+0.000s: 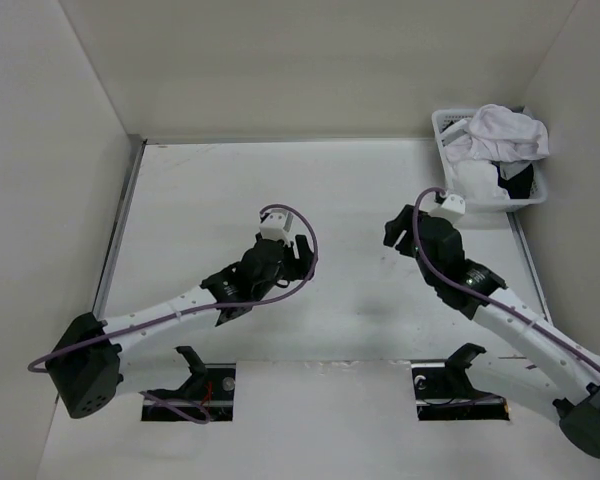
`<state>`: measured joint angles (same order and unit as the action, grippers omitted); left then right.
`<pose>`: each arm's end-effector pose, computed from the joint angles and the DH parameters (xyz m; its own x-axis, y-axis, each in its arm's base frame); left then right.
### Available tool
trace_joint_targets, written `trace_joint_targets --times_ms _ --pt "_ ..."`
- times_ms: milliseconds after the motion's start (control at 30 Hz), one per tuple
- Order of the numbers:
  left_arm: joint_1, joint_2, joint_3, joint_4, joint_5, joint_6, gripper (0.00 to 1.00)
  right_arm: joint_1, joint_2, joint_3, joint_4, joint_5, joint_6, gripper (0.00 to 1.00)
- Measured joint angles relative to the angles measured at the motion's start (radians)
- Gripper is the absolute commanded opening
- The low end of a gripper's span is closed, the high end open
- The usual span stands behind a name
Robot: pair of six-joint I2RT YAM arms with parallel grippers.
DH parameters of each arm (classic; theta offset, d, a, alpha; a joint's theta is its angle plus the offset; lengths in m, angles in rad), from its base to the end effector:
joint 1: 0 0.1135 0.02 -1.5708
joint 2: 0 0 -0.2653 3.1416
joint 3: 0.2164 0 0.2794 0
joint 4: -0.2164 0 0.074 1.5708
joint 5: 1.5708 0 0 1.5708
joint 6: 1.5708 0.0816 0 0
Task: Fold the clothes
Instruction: Grab the tank top from the pile
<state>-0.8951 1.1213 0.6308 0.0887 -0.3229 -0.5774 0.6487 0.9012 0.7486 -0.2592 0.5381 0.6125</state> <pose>0.2160 -0.2280 0.2176 -0.5091 -0.1925 -0.8389 0.3334 0.8545 -0.3984 0.2374 0.1275 0.2817 -0.3441 0.3587 -0.8677 0.0651 0.9311 0.3590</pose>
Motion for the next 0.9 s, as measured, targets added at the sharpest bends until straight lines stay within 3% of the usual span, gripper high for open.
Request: trace_joint_targets --times_ms 67,233,300,367,433,500,633,700,833,900 --pt "0.016 0.018 0.000 0.000 0.013 0.000 0.62 -0.044 0.031 0.000 0.040 -0.020 -0.018 0.59" --pt "0.022 0.032 -0.002 0.047 0.030 -0.003 0.52 -0.166 0.110 0.015 0.138 -0.096 -0.057 0.21" --pt "0.008 0.043 -0.010 0.096 0.039 -0.002 0.38 -0.214 0.145 0.039 0.170 -0.124 -0.067 0.11" --pt "-0.009 0.065 -0.016 0.152 0.047 0.004 0.18 -0.279 0.201 0.089 0.192 -0.143 -0.077 0.09" --pt "-0.020 0.099 -0.016 0.201 0.055 0.014 0.10 -0.363 0.283 0.169 0.206 -0.156 -0.090 0.08" --pt "-0.024 0.138 -0.016 0.246 0.063 0.024 0.11 -0.467 0.393 0.284 0.218 -0.165 -0.101 0.10" --pt "-0.019 0.211 -0.018 0.312 0.071 0.036 0.31 -0.654 0.637 0.540 0.221 -0.166 -0.115 0.16" --pt "-0.008 0.236 -0.031 0.358 0.081 0.036 0.42 -0.720 0.759 0.666 0.212 -0.166 -0.112 0.26" --pt "0.025 0.263 -0.062 0.415 0.105 0.026 0.49 -0.808 0.977 0.882 0.182 -0.172 -0.106 0.42" --pt "0.037 0.270 -0.073 0.433 0.110 0.019 0.50 -0.830 1.067 0.978 0.161 -0.180 -0.107 0.45"
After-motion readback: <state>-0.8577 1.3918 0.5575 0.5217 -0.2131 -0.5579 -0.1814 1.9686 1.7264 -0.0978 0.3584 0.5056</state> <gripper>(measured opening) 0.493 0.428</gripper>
